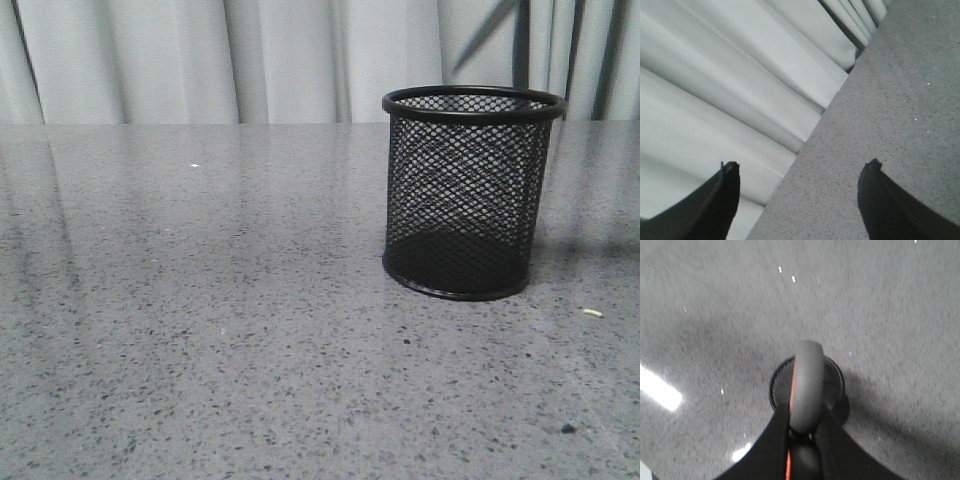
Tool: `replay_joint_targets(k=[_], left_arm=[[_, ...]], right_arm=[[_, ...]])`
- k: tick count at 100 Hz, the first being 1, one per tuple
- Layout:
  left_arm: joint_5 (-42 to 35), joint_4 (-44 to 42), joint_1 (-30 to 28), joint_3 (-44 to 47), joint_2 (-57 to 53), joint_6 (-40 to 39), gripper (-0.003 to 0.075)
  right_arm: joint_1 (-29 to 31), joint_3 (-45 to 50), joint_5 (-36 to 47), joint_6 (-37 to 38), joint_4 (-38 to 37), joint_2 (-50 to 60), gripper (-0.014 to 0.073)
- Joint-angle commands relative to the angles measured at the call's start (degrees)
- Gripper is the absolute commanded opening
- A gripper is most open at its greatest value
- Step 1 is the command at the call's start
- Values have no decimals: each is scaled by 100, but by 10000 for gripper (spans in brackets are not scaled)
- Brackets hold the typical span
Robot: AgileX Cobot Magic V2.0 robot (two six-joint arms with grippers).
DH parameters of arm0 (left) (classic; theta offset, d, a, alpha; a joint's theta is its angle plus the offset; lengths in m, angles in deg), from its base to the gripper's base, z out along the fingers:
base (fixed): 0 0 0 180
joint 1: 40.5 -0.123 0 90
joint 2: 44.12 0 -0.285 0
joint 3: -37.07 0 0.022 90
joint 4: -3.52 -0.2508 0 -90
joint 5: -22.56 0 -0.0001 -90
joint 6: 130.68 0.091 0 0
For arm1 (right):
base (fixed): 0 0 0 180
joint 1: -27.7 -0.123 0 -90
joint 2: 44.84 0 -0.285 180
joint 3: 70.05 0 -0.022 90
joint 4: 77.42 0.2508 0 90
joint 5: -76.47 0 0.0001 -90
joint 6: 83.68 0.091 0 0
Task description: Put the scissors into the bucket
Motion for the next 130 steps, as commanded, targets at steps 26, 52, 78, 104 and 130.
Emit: replay_joint_targets(k=[26,52,78,104,130], left_arm=[[-321,207,-111,-171,-213,-88,455],[-322,350,-111,-171,-165,-124,452],[-306,350,-111,-171,-165,-124,452],[-269,350,-111,-171,-165,-124,452],[-96,42,-111,-171,-223,-124,451]], right_arm=[[-39,-414,89,-23,-1,-719,-53],[-530,-417,392,-184,-72,-1182,-53],[-618,-427,296,-324,-268,-1637,-29],[-618,-466,381,-324,-174,-1688,295],[-399,-1328,-10,-248,-367,-1590,374]])
